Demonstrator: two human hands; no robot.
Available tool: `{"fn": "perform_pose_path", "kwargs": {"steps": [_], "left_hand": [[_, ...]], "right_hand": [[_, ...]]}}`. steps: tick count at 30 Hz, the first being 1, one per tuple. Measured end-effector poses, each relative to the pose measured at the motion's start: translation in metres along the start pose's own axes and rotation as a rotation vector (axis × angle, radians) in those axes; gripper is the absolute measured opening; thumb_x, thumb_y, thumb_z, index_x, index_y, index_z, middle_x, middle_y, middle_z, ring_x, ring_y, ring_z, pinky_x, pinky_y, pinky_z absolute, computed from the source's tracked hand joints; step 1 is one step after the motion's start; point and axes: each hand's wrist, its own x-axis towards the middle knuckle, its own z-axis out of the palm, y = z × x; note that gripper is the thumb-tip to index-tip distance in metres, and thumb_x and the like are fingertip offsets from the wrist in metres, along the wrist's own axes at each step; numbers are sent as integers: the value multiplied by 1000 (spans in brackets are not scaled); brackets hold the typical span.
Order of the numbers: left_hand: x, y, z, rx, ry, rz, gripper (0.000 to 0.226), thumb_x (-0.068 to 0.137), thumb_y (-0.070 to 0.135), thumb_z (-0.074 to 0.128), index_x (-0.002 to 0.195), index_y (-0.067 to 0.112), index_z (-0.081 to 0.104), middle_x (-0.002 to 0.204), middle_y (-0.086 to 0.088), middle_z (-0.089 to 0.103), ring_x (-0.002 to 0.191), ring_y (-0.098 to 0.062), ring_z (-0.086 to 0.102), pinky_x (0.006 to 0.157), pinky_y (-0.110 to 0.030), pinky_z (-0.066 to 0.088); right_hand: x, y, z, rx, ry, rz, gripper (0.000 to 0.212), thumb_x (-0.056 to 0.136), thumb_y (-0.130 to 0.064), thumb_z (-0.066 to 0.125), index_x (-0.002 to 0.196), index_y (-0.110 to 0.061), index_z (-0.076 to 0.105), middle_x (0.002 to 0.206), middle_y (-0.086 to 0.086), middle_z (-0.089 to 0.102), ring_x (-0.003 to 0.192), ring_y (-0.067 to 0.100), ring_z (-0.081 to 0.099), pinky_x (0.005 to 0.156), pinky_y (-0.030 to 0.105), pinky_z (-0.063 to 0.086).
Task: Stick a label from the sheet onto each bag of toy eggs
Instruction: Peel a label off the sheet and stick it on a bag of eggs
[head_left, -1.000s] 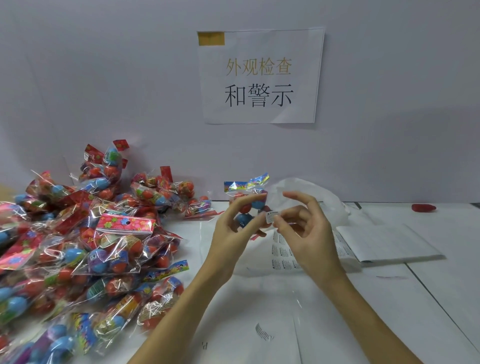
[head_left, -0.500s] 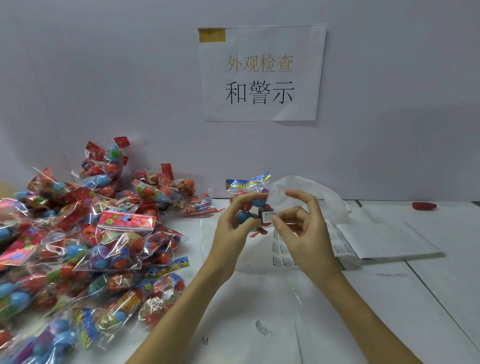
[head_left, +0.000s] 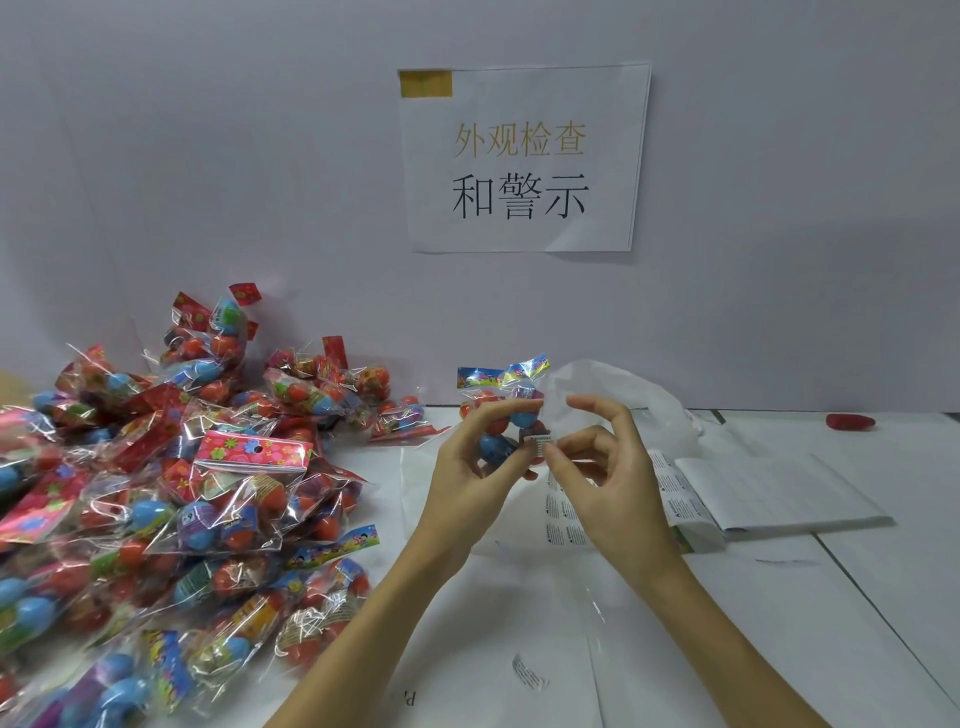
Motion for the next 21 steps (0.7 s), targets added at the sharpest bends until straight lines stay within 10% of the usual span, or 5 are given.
{"fn": "perform_pose_path", "kwargs": {"steps": [7,12,21], "left_hand": [[1,-1,3,60,6,19,44,95,4,72,125,36,71,128,17,67,111,-18,71,78,-26,62],[1,7,-1,-103,-37,-24,66,94,10,76,139,54,56,137,13,63,113,-22,73,84,-29,62],[3,3,1,-357,-79,-92,103,91,7,78,151,68,21,144,-9,63,125,-31,67,97,-38,59]], "right_hand": [[5,8,-8,-396,145,-59,70,86,-33,84,142,-31,44,115,-10,59,98,5,66,76,15,57],[9,1,-11,140,-52,322,45,88,-53,70,123,-23,65,91,9,77,79,21,75,68,32,61],[6,1,-7,443,-239,367,33,96,-45,66,104,-17,79,66,8,57,65,19,56,54,24,47]]}}
